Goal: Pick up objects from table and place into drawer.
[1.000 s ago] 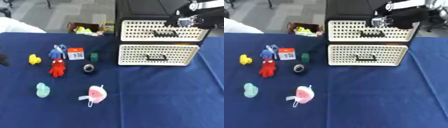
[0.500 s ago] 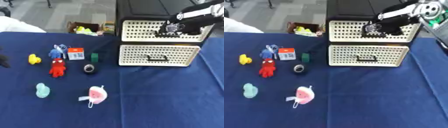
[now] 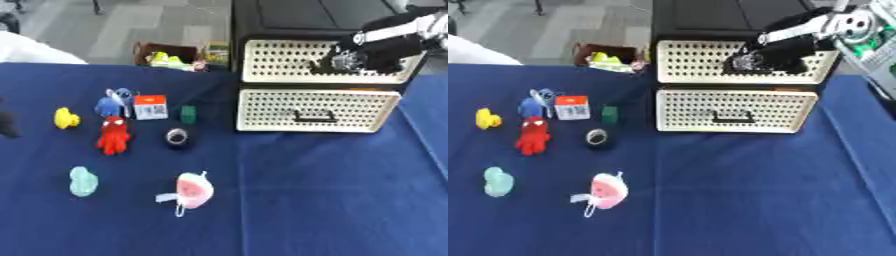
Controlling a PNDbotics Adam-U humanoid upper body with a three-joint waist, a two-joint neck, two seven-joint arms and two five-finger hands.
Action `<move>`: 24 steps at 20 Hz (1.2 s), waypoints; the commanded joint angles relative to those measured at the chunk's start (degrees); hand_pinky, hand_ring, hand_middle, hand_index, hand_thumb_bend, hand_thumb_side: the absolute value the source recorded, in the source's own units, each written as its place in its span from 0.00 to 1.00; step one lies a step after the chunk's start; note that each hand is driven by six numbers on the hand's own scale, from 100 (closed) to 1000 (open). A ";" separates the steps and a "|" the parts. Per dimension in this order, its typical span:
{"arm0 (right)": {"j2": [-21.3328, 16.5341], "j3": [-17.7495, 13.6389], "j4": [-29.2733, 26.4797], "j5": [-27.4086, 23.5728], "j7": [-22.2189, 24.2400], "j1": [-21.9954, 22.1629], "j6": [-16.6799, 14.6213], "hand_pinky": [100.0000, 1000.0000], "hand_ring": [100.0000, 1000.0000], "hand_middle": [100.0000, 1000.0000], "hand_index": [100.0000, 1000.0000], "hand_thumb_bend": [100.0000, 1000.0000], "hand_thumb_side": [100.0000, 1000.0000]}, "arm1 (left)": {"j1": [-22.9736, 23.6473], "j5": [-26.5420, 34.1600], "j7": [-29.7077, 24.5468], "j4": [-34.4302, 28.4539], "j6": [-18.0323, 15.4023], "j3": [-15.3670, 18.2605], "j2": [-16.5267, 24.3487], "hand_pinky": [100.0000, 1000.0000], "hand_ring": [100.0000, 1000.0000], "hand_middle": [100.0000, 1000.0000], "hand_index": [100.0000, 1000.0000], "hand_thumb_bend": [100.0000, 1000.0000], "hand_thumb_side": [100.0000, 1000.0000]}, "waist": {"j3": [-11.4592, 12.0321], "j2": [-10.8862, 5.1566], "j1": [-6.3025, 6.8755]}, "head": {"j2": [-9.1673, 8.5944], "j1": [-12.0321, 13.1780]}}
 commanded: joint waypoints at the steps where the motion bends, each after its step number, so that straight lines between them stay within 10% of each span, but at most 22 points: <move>1: -0.91 -1.29 0.24 -0.55 0.00 -1.31 -2.35 0.00 0.00 0.00 0.88 0.25 1.00 | -0.55 -0.23 -0.18 -1.11 -0.12 0.08 1.26 0.36 0.46 0.53 0.80 0.00 0.99 | -0.01 -0.94 0.12 | -0.50 -0.26; 8: -1.26 -1.68 0.11 -1.37 0.00 -1.13 -5.10 0.00 0.00 0.00 0.89 0.38 1.00 | -0.56 -0.26 -0.38 -1.11 -0.12 0.08 1.11 0.36 0.46 0.53 0.80 0.00 0.98 | -0.28 -0.63 0.19 | -0.51 -0.34; 13: -1.46 -1.31 -0.57 -3.15 0.00 -0.94 -7.20 0.00 0.00 0.00 0.89 0.54 0.79 | -0.53 -0.22 -0.62 -1.11 -0.30 0.07 1.12 0.36 0.46 0.53 0.80 0.00 0.99 | -0.20 -0.48 0.21 | -0.55 -0.34; 24: -2.05 -2.54 0.22 -0.23 0.00 -0.74 -9.15 0.00 0.00 0.00 0.90 0.60 0.77 | -0.51 0.05 -0.82 -1.11 -0.49 0.06 1.02 0.36 0.46 0.53 0.80 0.00 0.99 | -0.41 -0.36 0.31 | -0.78 -0.20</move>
